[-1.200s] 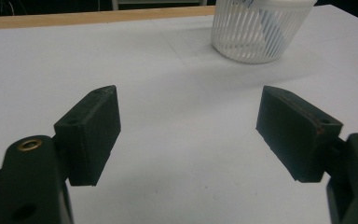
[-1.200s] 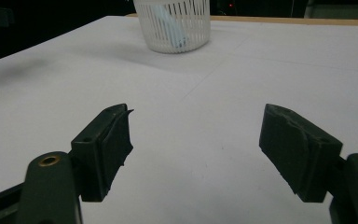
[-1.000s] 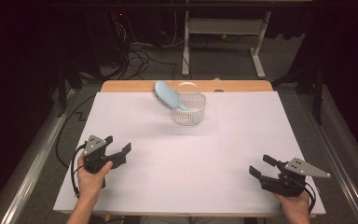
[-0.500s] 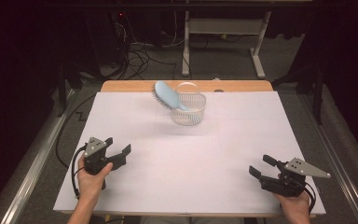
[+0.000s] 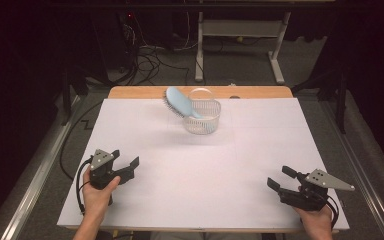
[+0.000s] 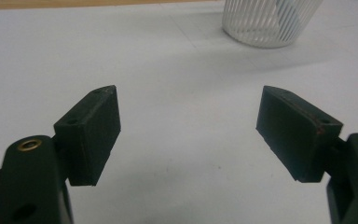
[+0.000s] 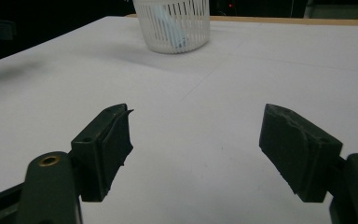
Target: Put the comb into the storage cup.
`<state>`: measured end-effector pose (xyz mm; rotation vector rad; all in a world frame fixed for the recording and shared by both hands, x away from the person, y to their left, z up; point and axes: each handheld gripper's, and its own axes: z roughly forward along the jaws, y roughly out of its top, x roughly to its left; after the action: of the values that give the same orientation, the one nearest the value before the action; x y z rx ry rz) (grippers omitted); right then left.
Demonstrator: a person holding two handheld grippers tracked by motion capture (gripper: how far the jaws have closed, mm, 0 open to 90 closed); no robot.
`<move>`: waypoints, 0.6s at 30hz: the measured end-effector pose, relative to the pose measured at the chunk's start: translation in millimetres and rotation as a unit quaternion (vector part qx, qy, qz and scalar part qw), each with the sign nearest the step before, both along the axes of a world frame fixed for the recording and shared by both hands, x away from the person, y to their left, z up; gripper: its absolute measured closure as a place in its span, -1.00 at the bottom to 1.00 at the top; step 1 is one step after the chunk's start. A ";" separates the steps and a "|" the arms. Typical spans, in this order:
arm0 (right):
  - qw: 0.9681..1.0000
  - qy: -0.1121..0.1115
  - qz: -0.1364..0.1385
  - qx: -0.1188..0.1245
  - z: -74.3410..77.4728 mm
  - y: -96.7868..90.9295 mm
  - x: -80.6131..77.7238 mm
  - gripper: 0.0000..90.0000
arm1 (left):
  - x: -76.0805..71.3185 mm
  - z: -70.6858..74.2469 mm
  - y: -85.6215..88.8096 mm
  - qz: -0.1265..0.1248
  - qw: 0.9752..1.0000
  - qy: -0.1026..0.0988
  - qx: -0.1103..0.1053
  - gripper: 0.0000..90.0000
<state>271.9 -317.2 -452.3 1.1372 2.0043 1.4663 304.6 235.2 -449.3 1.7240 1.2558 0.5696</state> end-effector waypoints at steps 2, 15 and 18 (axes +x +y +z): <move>1.000 0.000 0.000 0.000 0.0 0.0 0.0 -0.44 | -0.7 -1.5 1.0 0.001 1.000 0.001 0.001 -0.50; 1.000 0.000 0.000 0.000 0.1 0.3 -0.1 -0.44 | -4.0 -6.9 3.2 0.007 1.000 0.000 -0.001 -0.50; 1.000 0.000 0.002 0.000 0.1 0.3 -0.2 -0.44 | -4.6 -8.5 3.3 0.007 1.000 0.001 0.000 -0.50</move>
<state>271.8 -316.9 -452.2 1.1341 2.0074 1.4670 300.0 238.5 -457.7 1.7171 1.2705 0.5768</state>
